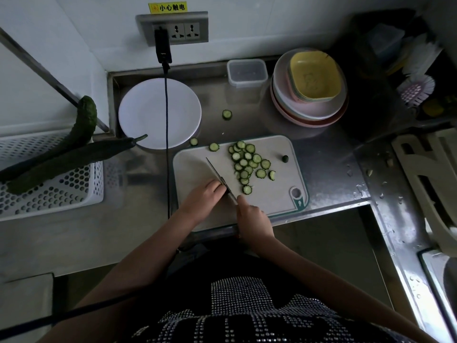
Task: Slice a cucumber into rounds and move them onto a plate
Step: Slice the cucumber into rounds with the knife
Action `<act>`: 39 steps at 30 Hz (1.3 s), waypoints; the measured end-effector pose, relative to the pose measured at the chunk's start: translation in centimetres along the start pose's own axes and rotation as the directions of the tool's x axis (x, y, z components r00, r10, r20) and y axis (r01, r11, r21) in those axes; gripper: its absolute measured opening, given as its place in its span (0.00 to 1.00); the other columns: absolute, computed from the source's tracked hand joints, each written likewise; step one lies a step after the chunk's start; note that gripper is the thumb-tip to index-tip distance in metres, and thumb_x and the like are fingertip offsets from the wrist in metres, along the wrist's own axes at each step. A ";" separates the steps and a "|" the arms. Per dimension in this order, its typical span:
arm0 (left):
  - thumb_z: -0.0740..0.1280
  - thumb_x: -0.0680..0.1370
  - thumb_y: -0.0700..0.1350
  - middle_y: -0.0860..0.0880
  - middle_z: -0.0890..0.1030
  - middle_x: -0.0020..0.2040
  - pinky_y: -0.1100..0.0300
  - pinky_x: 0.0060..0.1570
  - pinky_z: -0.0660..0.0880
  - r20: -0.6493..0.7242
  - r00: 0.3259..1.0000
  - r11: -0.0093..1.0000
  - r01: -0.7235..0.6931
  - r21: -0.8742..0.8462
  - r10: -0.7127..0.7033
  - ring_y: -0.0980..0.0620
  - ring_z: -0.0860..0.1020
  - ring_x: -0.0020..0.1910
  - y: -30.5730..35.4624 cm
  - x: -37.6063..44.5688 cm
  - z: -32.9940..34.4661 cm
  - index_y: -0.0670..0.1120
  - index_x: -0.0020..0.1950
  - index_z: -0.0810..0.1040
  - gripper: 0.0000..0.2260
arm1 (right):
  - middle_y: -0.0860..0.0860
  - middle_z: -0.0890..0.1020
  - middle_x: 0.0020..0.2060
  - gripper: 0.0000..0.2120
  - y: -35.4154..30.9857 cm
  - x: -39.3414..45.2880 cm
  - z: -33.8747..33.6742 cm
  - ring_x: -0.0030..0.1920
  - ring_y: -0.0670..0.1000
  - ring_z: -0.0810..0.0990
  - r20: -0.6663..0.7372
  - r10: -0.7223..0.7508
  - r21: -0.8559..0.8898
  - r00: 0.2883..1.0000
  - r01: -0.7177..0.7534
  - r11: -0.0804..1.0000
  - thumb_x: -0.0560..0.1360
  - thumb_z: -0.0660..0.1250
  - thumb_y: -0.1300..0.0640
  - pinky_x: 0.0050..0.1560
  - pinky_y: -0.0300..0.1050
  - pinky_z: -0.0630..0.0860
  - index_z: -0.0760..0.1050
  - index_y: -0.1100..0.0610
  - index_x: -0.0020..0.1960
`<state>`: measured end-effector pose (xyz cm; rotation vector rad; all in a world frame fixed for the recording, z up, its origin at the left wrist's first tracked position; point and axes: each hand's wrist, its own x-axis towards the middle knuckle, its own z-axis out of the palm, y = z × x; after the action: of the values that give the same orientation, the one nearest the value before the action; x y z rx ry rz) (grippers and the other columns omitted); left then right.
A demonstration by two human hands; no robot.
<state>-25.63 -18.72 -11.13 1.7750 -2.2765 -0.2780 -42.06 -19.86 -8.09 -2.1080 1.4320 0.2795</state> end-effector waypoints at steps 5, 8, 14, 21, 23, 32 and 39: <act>0.78 0.53 0.30 0.42 0.79 0.40 0.57 0.27 0.77 0.026 1.000 1.000 -0.005 0.010 0.005 0.44 0.80 0.40 0.0 0.0 0.0 0.38 0.43 0.80 0.21 | 0.63 0.80 0.44 0.06 0.2 0.2 0.1 0.45 0.64 0.80 0.027 0.022 -0.002 0.999 -0.022 1.000 0.80 0.53 0.63 0.37 0.51 0.69 0.62 0.57 0.57; 0.78 0.54 0.30 0.42 0.79 0.40 0.57 0.28 0.76 -0.011 1.000 1.000 -0.018 -0.002 0.018 0.45 0.77 0.41 -0.1 0.0 0.0 0.38 0.43 0.81 0.20 | 0.63 0.80 0.44 0.05 0.3 0.2 -0.1 0.45 0.65 0.80 0.026 0.019 0.021 0.999 -0.019 1.000 0.80 0.52 0.62 0.39 0.53 0.72 0.62 0.58 0.56; 0.60 0.73 0.38 0.43 0.79 0.43 0.54 0.31 0.78 -0.060 0.991 0.992 -0.117 0.046 0.120 0.45 0.78 0.42 -1.0 -0.8 0.3 0.39 0.49 0.81 0.11 | 0.63 0.80 0.41 0.07 0.4 -0.2 -0.9 0.42 0.66 0.80 -0.092 0.002 0.122 0.996 0.009 0.992 0.82 0.53 0.56 0.38 0.54 0.73 0.66 0.59 0.55; 0.72 0.66 0.32 0.42 0.79 0.44 0.53 0.32 0.78 -0.024 0.994 0.993 -0.109 0.036 0.109 0.43 0.78 0.42 -0.9 -0.7 0.1 0.39 0.52 0.80 0.15 | 0.62 0.80 0.41 0.07 0.0 -0.2 -0.6 0.42 0.65 0.80 -0.059 -0.044 0.067 0.997 0.048 0.997 0.82 0.53 0.55 0.37 0.53 0.73 0.64 0.58 0.54; 0.74 0.64 0.32 0.42 0.79 0.45 0.52 0.31 0.78 -0.013 0.996 0.996 -0.089 0.021 0.090 0.43 0.77 0.43 -0.9 -0.6 0.1 0.39 0.52 0.79 0.17 | 0.63 0.81 0.42 0.07 0.1 -0.2 -0.6 0.43 0.65 0.80 -0.053 -0.048 0.052 0.997 0.051 0.997 0.82 0.53 0.55 0.37 0.53 0.71 0.64 0.58 0.55; 0.76 0.62 0.33 0.43 0.80 0.45 0.55 0.35 0.79 0.005 0.997 0.997 -0.072 0.027 0.072 0.44 0.79 0.44 -0.9 -0.5 -0.1 0.39 0.49 0.81 0.17 | 0.60 0.81 0.43 0.07 0.0 -0.1 -0.5 0.43 0.62 0.81 -0.055 -0.103 -0.064 0.993 0.100 0.993 0.82 0.52 0.57 0.35 0.50 0.69 0.63 0.58 0.59; 0.57 0.71 0.38 0.43 0.79 0.43 0.55 0.33 0.78 -0.025 0.996 0.995 -0.085 0.042 0.086 0.45 0.77 0.43 -1.0 -0.3 -0.3 0.39 0.47 0.80 0.13 | 0.60 0.81 0.44 0.07 -0.1 0.4 0.0 0.44 0.62 0.81 -0.021 -0.054 -0.105 0.998 0.052 0.993 0.80 0.53 0.62 0.36 0.50 0.68 0.62 0.57 0.58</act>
<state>-24.58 -18.65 -11.19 1.6844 -2.3484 -0.1923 -41.80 -20.14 -8.26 -2.2368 1.4002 0.3161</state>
